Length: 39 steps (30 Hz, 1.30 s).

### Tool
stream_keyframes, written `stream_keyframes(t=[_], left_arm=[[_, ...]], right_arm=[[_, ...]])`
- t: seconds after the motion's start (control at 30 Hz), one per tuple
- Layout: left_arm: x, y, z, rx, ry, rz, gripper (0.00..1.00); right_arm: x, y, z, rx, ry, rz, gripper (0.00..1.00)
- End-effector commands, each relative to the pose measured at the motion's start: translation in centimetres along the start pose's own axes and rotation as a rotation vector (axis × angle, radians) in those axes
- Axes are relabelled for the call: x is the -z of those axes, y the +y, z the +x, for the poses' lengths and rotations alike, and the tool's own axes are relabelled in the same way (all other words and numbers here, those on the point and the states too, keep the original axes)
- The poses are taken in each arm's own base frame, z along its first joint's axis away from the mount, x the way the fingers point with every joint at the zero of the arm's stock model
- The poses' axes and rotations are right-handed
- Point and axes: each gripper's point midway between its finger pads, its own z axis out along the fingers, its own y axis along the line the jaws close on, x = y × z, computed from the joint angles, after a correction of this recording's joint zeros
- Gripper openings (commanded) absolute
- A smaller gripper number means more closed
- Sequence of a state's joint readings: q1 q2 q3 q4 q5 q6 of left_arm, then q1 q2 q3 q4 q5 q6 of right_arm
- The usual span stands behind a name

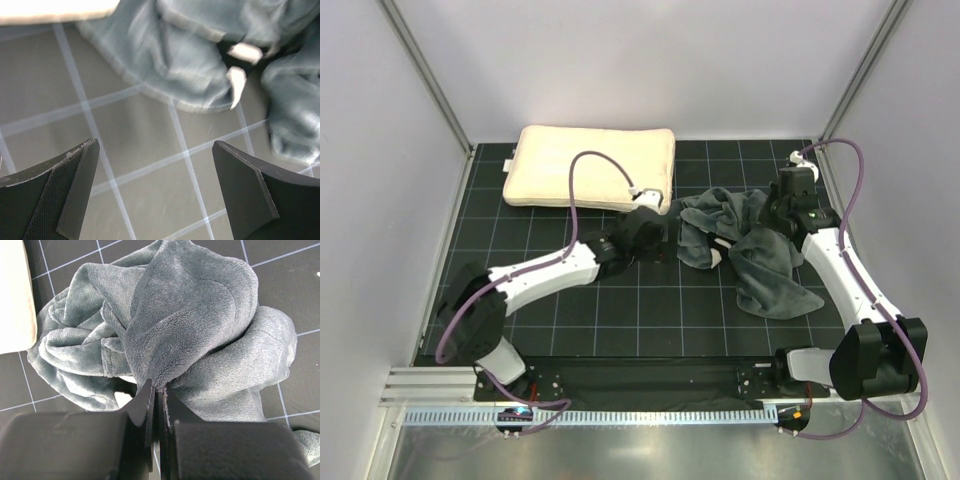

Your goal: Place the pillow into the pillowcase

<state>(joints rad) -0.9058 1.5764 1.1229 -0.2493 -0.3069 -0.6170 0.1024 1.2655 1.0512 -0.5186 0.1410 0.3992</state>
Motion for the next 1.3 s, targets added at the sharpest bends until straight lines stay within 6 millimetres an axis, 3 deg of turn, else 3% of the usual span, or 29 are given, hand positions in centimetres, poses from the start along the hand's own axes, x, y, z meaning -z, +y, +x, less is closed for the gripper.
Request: stream_keyframes(t=[0.0,0.07,0.1,0.4,0.43,0.47,0.5,0.57,0.6,0.67,0.73,0.77,0.8,0.83,0.93,0.97,1.0,1.07,1.1,1.17,1.23,1.27], left_arm=[[-1.3,-3.4,-6.8,-0.087,-0.135,0.149,1.0],[-3.3,-3.8,-6.3,-0.104,-0.079,0.189,1.0],[-4.8,-3.4,-7.1,-0.062,-0.068,0.191,1.0],[-11.1,-5.4,-6.6,0.105,0.064,0.253,1.0],[-11.4,-6.2,-7.9,0.117,0.044,0.271,1.0],[-12.9,-6.2,-6.6,0.138,0.077,0.264,1.0],[-13.2,-6.7,-6.8,0.149,0.08,0.285,1.0],[-14.7,-7.8,-6.9,0.179,0.092,0.309,0.87],[-15.0,-8.1,-6.9,0.191,0.097,0.322,0.68],[-15.5,-8.8,-6.9,0.222,0.108,0.34,0.49],[-15.6,-8.8,-7.2,0.23,0.089,0.346,0.18],[-15.2,-8.5,-7.1,0.23,0.084,0.336,0.05],[-14.8,-8.1,-7.0,0.23,0.081,0.321,0.0],[-14.5,-7.4,-7.2,0.229,0.058,0.293,0.0],[-11.0,-5.1,-7.5,0.231,0.011,0.248,0.0],[-10.5,-3.1,-4.8,0.23,0.056,0.203,0.0],[-7.6,-2.9,-6.8,0.238,0.002,0.222,0.0],[-5.5,-1.0,-5.9,0.26,0.01,0.206,0.0],[-3.2,0.8,-5.4,0.289,0.004,0.198,0.0],[-0.7,2.6,-4.7,0.314,0.007,0.19,0.0],[2.6,5.1,-3.8,0.331,-0.018,0.149,0.0],[3.5,6.7,-2.3,0.333,0.013,0.094,0.0]], right_arm=[[1.8,1.2,-2.1,0.004,-0.062,-0.054,0.06],[1.9,1.2,-2.2,0.001,-0.065,-0.059,0.06],[1.9,1.4,-2.3,0.002,-0.065,-0.067,0.06],[1.9,1.4,-2.5,-0.006,-0.065,-0.086,0.06],[1.9,1.4,-2.6,-0.008,-0.068,-0.085,0.06],[2.0,1.3,-2.7,-0.008,-0.07,-0.084,0.06],[2.1,1.3,-2.7,-0.011,-0.072,-0.086,0.06],[2.2,1.2,-2.7,-0.01,-0.072,-0.082,0.06],[2.3,1.1,-2.7,-0.01,-0.074,-0.08,0.06],[2.3,0.8,-2.6,-0.012,-0.079,-0.066,0.06],[2.2,0.5,-2.5,-0.016,-0.076,-0.052,0.06],[2.1,0.2,-2.5,-0.021,-0.078,-0.039,0.06],[2.1,0.0,-2.5,-0.024,-0.081,-0.032,0.06],[2.0,-0.2,-2.5,-0.035,-0.082,-0.025,0.06],[1.8,-1.3,-2.7,-0.067,-0.092,0.026,0.06],[1.8,-1.8,-2.7,-0.078,-0.096,0.053,0.06],[1.8,-2.3,-3.0,-0.094,-0.104,0.066,0.06],[1.5,-2.8,-3.0,-0.125,-0.101,0.084,0.06],[1.3,-3.0,-3.1,-0.137,-0.099,0.087,0.06],[0.9,-2.9,-3.0,-0.148,-0.092,0.081,0.06],[0.5,-4.0,-3.0,-0.18,-0.088,0.109,0.08],[0.2,-4.1,-3.0,-0.192,-0.084,0.113,0.08]])
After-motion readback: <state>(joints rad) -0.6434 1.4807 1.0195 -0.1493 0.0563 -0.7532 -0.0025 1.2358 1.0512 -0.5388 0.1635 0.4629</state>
